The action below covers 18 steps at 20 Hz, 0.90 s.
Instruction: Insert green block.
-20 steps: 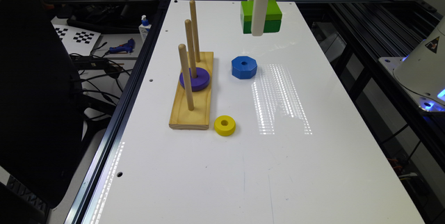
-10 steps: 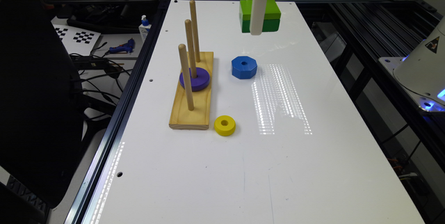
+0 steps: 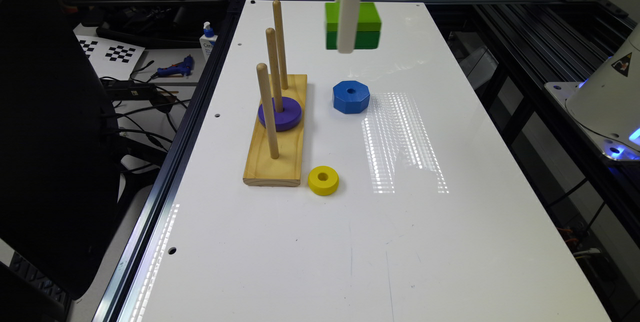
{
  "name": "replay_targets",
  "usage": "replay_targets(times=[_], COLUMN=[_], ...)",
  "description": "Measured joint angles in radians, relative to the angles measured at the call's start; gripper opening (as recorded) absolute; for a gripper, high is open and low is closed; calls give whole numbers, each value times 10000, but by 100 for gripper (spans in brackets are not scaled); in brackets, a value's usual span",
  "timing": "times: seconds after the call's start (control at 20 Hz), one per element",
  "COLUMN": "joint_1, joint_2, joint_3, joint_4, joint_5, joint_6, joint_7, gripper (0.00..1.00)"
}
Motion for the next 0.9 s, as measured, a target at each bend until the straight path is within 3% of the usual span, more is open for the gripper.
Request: replay_targets(times=[0.55,0.9], joint_1=[-13,-42], joint_2=[281,992], joint_3=[0,-1], joint_4=[384,1193], joint_5=[-12,-123], joint_6=[-1,-23], joint_7=[0,0], gripper=[0,0])
